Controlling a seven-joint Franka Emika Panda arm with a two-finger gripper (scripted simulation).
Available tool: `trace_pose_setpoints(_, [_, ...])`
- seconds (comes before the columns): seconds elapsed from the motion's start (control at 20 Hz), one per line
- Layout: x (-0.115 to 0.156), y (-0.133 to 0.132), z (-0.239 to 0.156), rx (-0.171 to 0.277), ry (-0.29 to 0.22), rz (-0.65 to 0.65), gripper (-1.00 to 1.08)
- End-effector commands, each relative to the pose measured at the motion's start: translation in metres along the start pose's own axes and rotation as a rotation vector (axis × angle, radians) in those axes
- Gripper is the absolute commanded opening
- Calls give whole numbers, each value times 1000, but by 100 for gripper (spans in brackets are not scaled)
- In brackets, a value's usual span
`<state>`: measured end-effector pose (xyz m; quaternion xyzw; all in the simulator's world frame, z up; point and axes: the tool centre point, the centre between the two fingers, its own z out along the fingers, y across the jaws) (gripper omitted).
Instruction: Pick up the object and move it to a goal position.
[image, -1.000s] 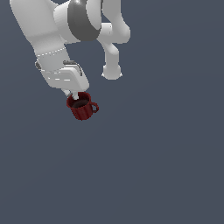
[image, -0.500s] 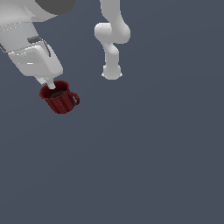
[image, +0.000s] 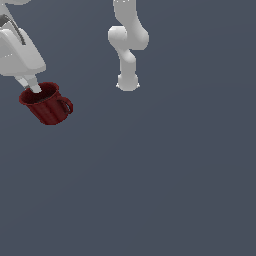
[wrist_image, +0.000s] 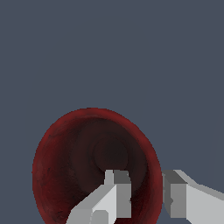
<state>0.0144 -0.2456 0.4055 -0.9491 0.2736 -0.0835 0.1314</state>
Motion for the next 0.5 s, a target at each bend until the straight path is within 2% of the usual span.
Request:
trace_pose_setpoints(0.0, [6, 0, -8, 1, 3, -2, -100])
trace_pose_setpoints(0.45, [13, 2, -17, 3, 3, -1, -100])
